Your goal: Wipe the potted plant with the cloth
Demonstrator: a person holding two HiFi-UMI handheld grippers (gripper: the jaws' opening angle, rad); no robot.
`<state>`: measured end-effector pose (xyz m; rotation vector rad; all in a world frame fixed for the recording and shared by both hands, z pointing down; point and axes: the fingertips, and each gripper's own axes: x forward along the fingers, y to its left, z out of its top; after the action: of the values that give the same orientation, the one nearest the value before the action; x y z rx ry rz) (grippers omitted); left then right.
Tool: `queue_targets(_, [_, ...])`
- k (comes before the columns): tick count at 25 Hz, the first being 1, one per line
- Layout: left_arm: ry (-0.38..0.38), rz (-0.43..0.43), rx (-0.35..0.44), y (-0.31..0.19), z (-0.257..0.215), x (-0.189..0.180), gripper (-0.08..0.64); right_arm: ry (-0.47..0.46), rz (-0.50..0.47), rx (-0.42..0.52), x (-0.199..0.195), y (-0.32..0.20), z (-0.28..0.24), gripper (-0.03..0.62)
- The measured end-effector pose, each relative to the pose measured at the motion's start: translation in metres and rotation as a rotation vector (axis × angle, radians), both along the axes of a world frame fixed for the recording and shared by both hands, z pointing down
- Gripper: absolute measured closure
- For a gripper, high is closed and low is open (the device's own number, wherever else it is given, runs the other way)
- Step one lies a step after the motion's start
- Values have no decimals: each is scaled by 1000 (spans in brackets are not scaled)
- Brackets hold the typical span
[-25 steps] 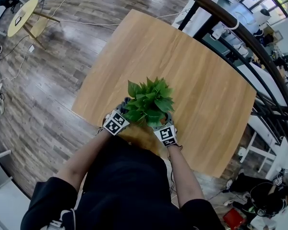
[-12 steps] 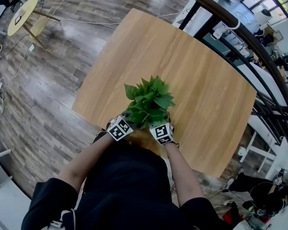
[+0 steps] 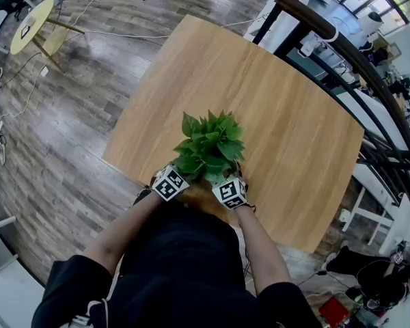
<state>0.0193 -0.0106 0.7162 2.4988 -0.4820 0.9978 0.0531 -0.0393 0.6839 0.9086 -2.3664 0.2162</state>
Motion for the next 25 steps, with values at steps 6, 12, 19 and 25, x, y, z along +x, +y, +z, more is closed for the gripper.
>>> queue_targets(6, [7, -65, 31, -27, 1, -33, 466, -40, 11, -29, -10, 24, 0, 267])
queue_targets(12, [0, -79, 49, -45, -2, -30, 466, -14, 107, -2, 14, -13, -1, 266])
queue_targets(19, [-35, -19, 37, -40, -5, -18, 466, 4, 30, -4, 1, -25, -3, 267])
queue_targets(25, [-5, 96, -1, 4, 1, -3, 466, -16, 81, -7, 0, -23, -3, 267])
